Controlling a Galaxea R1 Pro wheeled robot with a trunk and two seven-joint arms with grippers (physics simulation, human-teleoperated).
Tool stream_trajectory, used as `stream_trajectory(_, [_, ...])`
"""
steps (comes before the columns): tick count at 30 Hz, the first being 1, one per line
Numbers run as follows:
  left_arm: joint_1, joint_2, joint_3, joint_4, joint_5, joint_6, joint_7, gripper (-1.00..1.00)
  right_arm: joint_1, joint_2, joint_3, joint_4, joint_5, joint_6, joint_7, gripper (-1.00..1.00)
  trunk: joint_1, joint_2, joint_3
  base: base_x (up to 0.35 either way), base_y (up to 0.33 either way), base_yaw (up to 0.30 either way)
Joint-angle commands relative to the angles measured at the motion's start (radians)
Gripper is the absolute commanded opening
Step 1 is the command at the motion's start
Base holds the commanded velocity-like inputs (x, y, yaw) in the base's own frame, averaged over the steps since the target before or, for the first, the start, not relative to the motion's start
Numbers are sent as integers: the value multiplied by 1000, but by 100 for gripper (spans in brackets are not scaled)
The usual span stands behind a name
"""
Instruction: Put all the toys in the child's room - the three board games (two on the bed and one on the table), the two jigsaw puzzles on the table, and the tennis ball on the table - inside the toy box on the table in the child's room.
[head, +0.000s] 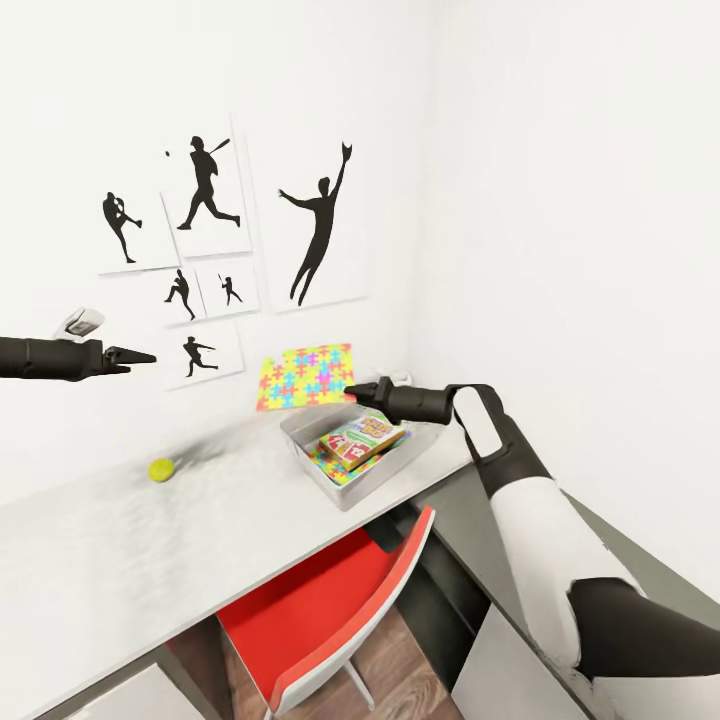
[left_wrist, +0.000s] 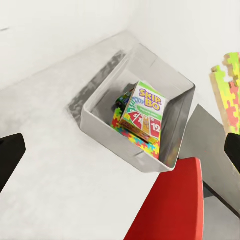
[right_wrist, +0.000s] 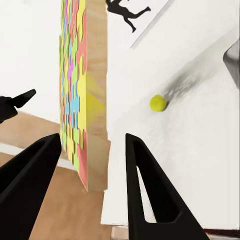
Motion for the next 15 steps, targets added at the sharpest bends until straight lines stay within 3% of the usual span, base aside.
stream_trajectory(1, [-1, 0, 2, 0, -10, 10, -10, 100, -10, -1, -3, 2, 9, 3, 0, -100, 1, -2, -2, 0, 0, 0])
stream_trajectory(8, [0, 0, 1, 0, -10, 8, -10, 100, -61, -7, -11, 9, 7, 3, -94, -100, 1, -2, -2, 0, 0, 0])
stream_trajectory(11, [0, 0, 0, 0, -10, 8, -10, 100, -112, -8, -12, 30, 6, 3, -119, -100, 1, -2, -2, 0, 0, 0])
stream_trajectory(15, [0, 0, 1, 0, -10, 7, -10, 100, -219, -21, -12, 187, 7, 3, -128, -100, 1, -2, -2, 0, 0, 0])
